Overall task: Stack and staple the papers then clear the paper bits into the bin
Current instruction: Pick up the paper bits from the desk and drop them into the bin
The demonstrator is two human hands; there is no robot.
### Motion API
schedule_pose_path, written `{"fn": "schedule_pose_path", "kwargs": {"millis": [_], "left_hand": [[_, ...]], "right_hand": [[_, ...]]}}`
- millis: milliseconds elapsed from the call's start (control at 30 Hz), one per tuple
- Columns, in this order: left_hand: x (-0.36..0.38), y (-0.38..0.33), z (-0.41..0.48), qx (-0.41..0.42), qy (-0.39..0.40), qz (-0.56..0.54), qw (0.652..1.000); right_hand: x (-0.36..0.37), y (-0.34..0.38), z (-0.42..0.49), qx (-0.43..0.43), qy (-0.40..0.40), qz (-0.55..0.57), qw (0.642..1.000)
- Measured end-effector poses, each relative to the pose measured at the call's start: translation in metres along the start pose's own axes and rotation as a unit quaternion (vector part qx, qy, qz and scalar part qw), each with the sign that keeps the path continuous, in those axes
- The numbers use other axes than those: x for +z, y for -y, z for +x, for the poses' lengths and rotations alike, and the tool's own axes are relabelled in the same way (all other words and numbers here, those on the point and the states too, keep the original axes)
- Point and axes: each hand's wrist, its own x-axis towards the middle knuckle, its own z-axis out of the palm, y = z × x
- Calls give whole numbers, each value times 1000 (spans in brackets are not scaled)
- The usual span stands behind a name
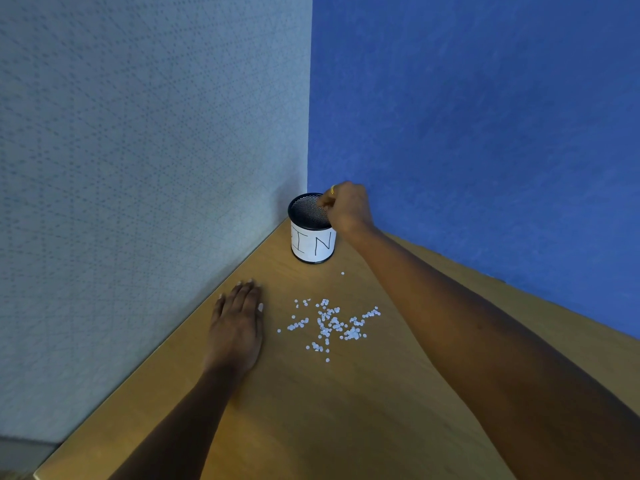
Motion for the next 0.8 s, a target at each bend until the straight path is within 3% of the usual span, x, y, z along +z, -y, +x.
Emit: {"fn": "schedule_pose_path", "kwargs": {"millis": [300, 500, 800], "left_hand": [[-1, 0, -1, -5, 6, 0, 1000], [-1, -2, -1, 2, -2, -5, 1000], [-2, -3, 0, -5, 8, -9, 1000]], "right_hand": [[-14, -12, -53, 58, -93, 195, 975], [1, -65, -110, 86, -14, 35, 996], [26, -82, -167, 97, 77, -125, 984]]}}
